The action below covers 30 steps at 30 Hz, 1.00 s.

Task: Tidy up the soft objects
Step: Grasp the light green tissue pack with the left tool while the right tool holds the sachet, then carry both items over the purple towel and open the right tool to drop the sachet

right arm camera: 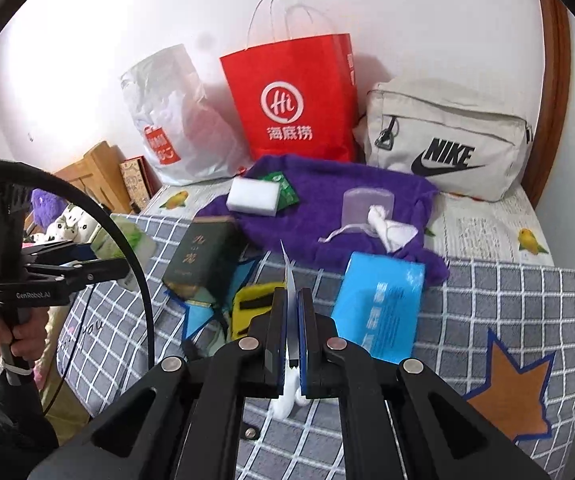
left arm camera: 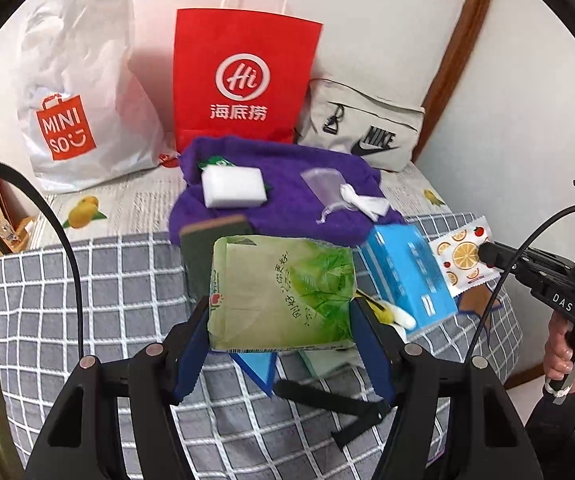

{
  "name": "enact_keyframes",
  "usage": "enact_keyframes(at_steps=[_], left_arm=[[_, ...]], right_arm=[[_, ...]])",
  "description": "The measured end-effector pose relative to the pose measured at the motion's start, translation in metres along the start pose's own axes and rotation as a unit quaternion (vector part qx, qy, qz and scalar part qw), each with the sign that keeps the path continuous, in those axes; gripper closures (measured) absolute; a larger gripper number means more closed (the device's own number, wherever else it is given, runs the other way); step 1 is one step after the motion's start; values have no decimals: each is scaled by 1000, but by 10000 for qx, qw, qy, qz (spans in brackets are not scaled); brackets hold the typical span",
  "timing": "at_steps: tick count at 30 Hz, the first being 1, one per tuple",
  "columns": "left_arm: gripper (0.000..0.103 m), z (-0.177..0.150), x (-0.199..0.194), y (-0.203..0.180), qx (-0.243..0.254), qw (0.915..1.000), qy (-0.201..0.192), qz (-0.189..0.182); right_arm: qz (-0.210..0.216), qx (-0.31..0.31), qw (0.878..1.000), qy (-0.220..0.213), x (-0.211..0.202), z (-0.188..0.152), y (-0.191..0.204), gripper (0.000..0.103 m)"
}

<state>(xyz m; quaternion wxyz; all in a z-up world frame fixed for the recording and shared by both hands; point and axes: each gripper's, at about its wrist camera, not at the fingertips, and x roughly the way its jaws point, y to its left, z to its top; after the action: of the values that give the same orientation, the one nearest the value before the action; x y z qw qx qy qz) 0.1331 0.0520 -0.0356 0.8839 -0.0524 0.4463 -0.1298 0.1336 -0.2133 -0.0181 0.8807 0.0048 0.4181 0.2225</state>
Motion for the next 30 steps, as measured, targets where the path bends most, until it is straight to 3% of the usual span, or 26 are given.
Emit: enact_keyframes(at_steps=[22,30], left_arm=[[38,102,59,56,-392,9983,-140,411],[38,130,87,71,-441,9980,-81,444]], right_arm=[[-252,321,9988,-281,87,110,-54,98],[-44,440,9990,-34,144,135,-64,98]])
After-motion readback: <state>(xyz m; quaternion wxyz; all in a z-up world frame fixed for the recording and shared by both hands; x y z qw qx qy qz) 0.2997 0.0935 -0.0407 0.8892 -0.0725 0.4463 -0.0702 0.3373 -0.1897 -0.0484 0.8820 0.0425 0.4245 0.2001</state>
